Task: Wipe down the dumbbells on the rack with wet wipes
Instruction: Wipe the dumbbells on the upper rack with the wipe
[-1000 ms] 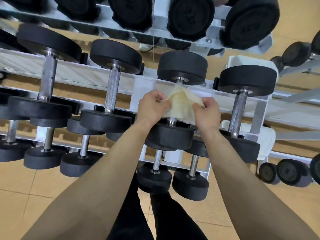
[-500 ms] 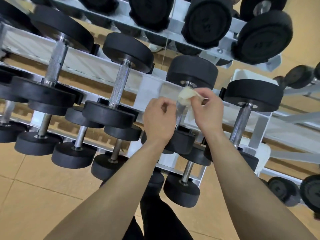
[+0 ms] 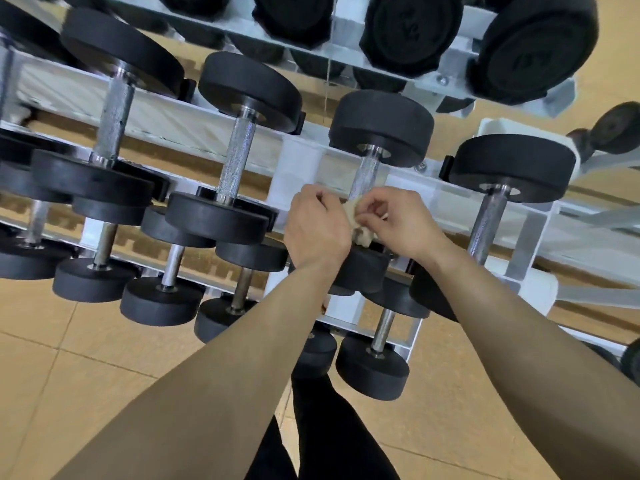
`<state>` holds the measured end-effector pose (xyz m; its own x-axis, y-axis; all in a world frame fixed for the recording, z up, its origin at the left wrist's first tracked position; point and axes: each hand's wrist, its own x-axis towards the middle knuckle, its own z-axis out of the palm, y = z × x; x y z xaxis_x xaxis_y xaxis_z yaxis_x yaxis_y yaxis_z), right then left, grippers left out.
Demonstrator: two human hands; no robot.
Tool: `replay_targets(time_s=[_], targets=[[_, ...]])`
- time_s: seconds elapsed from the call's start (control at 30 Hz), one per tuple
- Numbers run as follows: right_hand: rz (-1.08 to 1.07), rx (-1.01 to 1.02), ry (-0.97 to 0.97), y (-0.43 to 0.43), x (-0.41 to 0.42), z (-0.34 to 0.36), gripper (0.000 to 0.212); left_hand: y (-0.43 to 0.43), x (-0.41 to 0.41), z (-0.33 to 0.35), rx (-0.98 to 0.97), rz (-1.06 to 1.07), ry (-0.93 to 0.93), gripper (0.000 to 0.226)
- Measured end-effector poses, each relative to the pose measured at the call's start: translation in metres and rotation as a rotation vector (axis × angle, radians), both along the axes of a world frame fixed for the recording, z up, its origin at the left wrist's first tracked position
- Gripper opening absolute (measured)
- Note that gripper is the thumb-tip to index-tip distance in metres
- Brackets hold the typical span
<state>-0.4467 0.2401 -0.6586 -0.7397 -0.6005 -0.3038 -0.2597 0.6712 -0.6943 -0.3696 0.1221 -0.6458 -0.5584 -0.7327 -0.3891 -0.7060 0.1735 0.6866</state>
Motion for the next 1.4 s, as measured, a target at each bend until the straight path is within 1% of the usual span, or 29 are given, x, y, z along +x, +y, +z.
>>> replay_targets(time_s=[0.1, 0.13, 0.2, 0.27, 0.33, 0.43, 0.5, 0.53, 0.63, 0.67, 0.73, 0.8, 0.83, 0.97, 1.0, 1.03, 1.07, 1.17, 1.23, 1.3, 1.4], targets=[[-0.235, -0.09, 0.051, -0.006, -0.02, -0.003, 0.02, 0.001, -0.001, 0.0, 0.003, 0.016, 0.002, 0.019], [-0.283, -0.111, 0.045, -0.007, -0.022, -0.005, 0.022, 0.001, -0.001, 0.0, 0.002, 0.018, -0.001, 0.02], [-0.31, -0.137, -0.029, -0.007, -0.015, -0.007, 0.026, 0.001, -0.002, 0.001, 0.003, 0.017, -0.014, 0.022], [-0.241, -0.119, -0.12, -0.004, -0.005, -0.01, 0.022, 0.0, -0.002, 0.002, 0.002, 0.022, -0.016, 0.023], [-0.09, -0.05, -0.185, 0.0, 0.0, -0.009, 0.02, 0.001, -0.001, 0.001, 0.0, 0.023, -0.012, 0.024], [0.111, 0.061, -0.207, 0.002, -0.004, -0.005, 0.022, 0.002, -0.001, 0.0, -0.016, 0.029, 0.004, 0.025], [0.119, 0.06, -0.186, 0.0, -0.01, -0.004, 0.02, 0.001, -0.002, -0.002, -0.038, 0.034, 0.009, 0.025], [0.062, 0.02, -0.135, -0.001, -0.013, -0.005, 0.02, 0.001, -0.002, -0.003, -0.046, 0.031, 0.008, 0.025], [-0.249, -0.193, 0.068, -0.007, -0.024, -0.012, 0.025, 0.001, -0.001, -0.005, -0.061, 0.015, 0.006, 0.026], [-0.309, -0.249, 0.094, -0.011, -0.026, -0.014, 0.024, 0.001, -0.001, -0.005, -0.065, 0.015, 0.004, 0.026], [-0.355, -0.298, 0.082, -0.018, -0.024, -0.02, 0.021, 0.0, -0.001, -0.005, -0.071, 0.023, -0.001, 0.026], [-0.323, -0.264, 0.029, -0.017, -0.016, -0.019, 0.018, 0.001, -0.001, -0.006, -0.079, 0.032, -0.008, 0.027], [-0.274, -0.227, 0.004, -0.013, -0.012, -0.017, 0.018, 0.001, -0.002, -0.006, -0.085, 0.036, -0.011, 0.027], [0.08, 0.008, -0.115, 0.002, 0.0, -0.011, 0.023, 0.002, -0.002, -0.004, -0.118, 0.064, -0.007, 0.026], [0.127, 0.036, -0.123, 0.003, 0.0, -0.01, 0.021, 0.002, -0.002, -0.004, -0.127, 0.07, -0.007, 0.027], [0.115, 0.021, -0.107, 0.003, -0.001, -0.01, 0.019, 0.002, -0.002, -0.004, -0.131, 0.076, -0.008, 0.027], [0.042, -0.031, -0.077, 0.001, -0.002, -0.01, 0.017, 0.003, -0.002, -0.005, -0.131, 0.083, -0.01, 0.027], [-0.272, -0.225, 0.052, -0.011, -0.009, -0.013, 0.013, 0.003, -0.002, -0.005, -0.123, 0.104, -0.008, 0.027], [-0.382, -0.276, 0.076, -0.018, -0.006, -0.017, 0.013, 0.003, -0.002, -0.004, -0.126, 0.113, -0.005, 0.028], [-0.358, -0.219, 0.049, -0.017, 0.004, -0.018, 0.017, 0.003, -0.001, -0.004, -0.125, 0.117, -0.004, 0.029], [-0.085, 0.002, 0.005, -0.009, 0.016, -0.01, 0.018, 0.004, -0.001, -0.003, -0.124, 0.12, 0.002, 0.028]])
